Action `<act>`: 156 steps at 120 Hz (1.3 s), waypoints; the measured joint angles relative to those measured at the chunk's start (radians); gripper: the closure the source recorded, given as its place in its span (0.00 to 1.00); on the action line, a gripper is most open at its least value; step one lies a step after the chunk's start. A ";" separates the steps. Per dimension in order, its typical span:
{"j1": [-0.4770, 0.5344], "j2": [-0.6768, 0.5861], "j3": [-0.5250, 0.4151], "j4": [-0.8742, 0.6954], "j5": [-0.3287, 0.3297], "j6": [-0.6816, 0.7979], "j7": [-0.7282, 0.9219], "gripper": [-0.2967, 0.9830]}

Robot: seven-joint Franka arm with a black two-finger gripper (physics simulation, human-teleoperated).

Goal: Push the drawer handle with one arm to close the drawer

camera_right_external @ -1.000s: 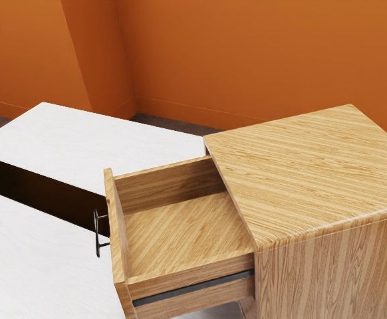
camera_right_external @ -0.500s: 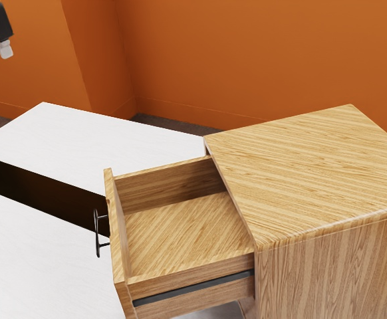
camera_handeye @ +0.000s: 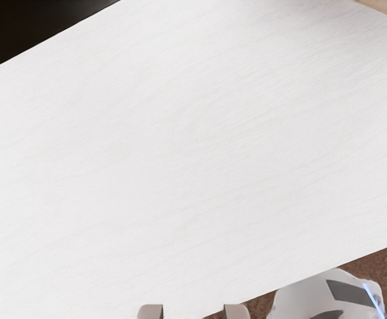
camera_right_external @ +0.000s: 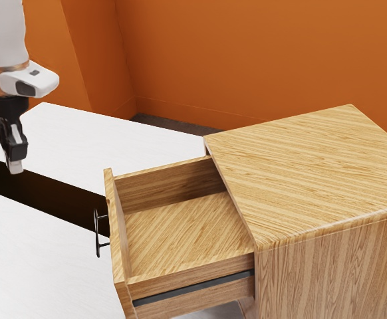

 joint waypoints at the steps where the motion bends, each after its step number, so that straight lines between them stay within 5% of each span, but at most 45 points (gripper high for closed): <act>1: 0.000 -0.002 0.000 -0.011 -0.002 0.006 -0.002 0.75; 54: -0.073 -0.065 -0.045 -0.344 -0.031 0.363 -0.063 0.84; 91: -0.222 -0.141 -0.037 -0.425 -0.029 0.474 -0.087 0.84; 156: -0.271 -0.140 -0.037 -0.471 -0.019 0.646 -0.108 0.85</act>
